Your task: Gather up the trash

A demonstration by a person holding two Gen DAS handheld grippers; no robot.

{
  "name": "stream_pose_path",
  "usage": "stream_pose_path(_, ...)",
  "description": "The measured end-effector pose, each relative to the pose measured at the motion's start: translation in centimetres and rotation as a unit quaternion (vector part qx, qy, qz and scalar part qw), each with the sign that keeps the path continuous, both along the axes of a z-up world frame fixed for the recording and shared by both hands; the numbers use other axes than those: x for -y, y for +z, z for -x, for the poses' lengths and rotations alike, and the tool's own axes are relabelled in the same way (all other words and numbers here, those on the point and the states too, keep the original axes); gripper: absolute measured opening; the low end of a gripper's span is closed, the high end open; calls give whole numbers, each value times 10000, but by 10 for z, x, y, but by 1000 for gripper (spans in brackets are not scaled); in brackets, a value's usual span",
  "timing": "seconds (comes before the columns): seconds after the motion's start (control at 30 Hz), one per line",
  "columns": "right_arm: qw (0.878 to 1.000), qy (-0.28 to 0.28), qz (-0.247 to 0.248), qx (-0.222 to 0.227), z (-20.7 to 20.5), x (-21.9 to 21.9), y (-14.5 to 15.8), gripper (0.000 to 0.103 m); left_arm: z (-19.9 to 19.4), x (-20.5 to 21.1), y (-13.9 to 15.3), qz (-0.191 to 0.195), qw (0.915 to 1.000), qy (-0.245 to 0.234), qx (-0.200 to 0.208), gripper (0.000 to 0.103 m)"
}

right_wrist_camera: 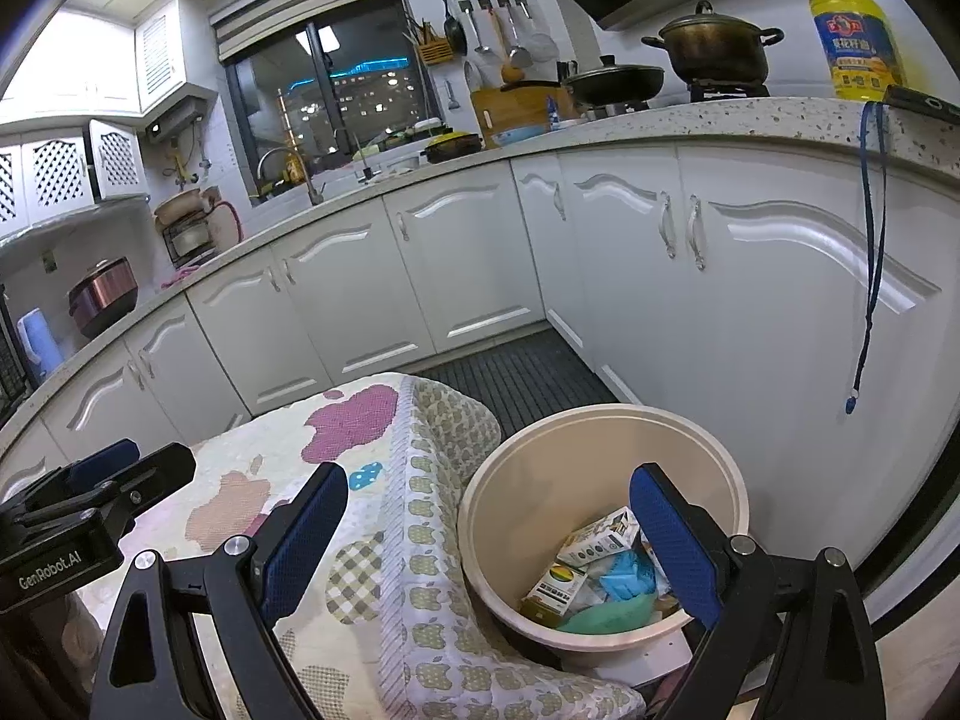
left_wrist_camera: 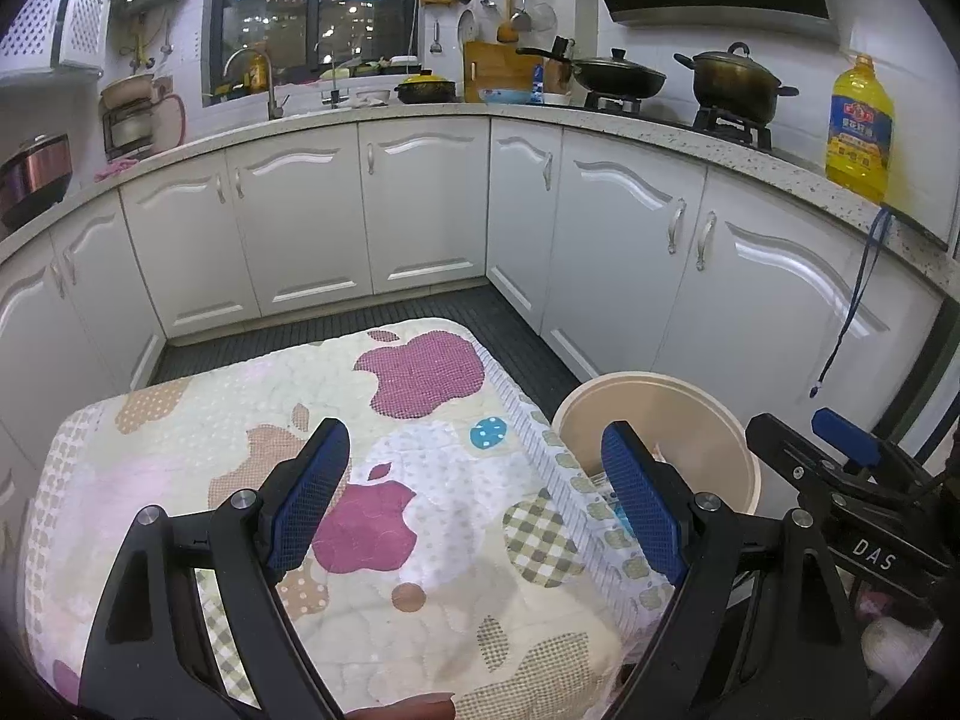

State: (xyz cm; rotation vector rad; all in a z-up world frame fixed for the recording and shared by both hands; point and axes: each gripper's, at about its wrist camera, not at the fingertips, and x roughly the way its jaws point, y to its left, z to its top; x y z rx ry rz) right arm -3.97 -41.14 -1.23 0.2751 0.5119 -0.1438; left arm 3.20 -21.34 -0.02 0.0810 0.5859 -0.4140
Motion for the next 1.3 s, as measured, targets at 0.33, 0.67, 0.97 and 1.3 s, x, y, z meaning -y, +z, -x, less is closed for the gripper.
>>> stream_pose_path(0.33,9998,-77,160,4,1,-5,4,94,-3,-2,-4,106,9999,-42,-103,86)
stream_pose_path(0.67,9996,-160,234,36,0,-7,6,94,-4,-4,-6,211,9996,-30,-190,86)
stream_pose_path(0.97,9991,-208,372,92,2,-13,10,94,-3,-3,-7,239,9994,-105,-234,86)
stream_pose_path(1.3,9976,-221,591,269,5,-18,21,94,1,-3,-2,302,9992,-166,-199,86)
